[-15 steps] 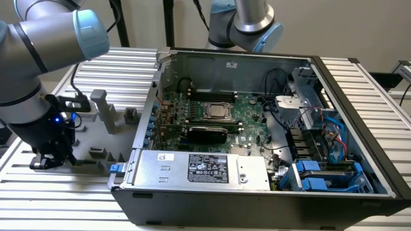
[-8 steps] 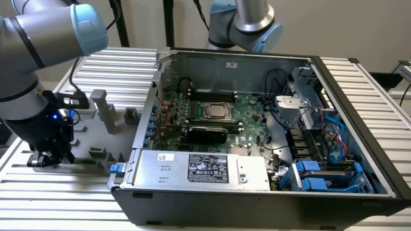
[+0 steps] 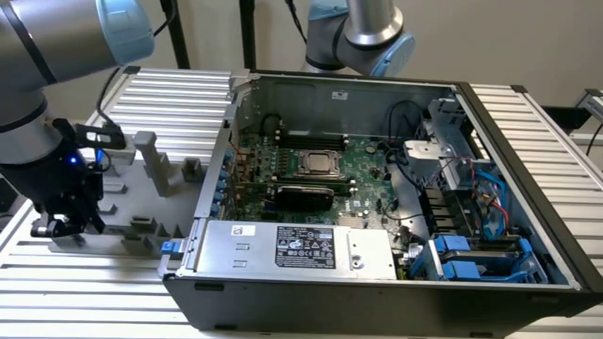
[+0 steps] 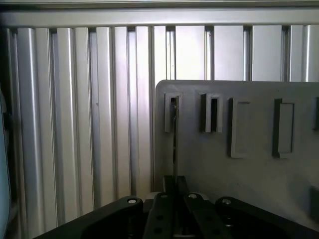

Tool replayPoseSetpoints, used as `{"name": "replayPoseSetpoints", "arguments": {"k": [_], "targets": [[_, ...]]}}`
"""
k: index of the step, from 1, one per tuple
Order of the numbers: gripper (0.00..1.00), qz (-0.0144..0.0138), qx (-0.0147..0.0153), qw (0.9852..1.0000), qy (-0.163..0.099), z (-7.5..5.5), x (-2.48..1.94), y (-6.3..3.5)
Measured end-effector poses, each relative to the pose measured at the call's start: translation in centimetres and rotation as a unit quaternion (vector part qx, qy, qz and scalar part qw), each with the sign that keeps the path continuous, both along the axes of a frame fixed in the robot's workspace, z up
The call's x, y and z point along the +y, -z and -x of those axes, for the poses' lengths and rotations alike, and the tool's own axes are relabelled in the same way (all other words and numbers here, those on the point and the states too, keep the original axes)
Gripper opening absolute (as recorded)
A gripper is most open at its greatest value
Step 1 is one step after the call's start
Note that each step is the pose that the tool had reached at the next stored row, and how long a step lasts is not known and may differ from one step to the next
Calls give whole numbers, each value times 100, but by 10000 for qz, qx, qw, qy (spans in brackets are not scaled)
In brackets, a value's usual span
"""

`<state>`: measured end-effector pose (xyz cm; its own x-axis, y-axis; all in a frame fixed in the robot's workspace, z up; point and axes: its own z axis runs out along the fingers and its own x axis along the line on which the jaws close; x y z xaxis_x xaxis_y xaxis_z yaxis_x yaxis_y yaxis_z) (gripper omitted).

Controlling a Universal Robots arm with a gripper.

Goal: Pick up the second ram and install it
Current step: 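Pick up the second ram and move it above second insertion slot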

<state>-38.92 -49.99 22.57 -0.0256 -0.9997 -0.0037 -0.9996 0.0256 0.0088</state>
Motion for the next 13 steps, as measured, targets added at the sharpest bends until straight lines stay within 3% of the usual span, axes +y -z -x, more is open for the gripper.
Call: {"name": "replayPoseSetpoints", "arguments": {"k": [13], "targets": [[14, 0, 0, 10000, -8, -36, 2, -569]]}}
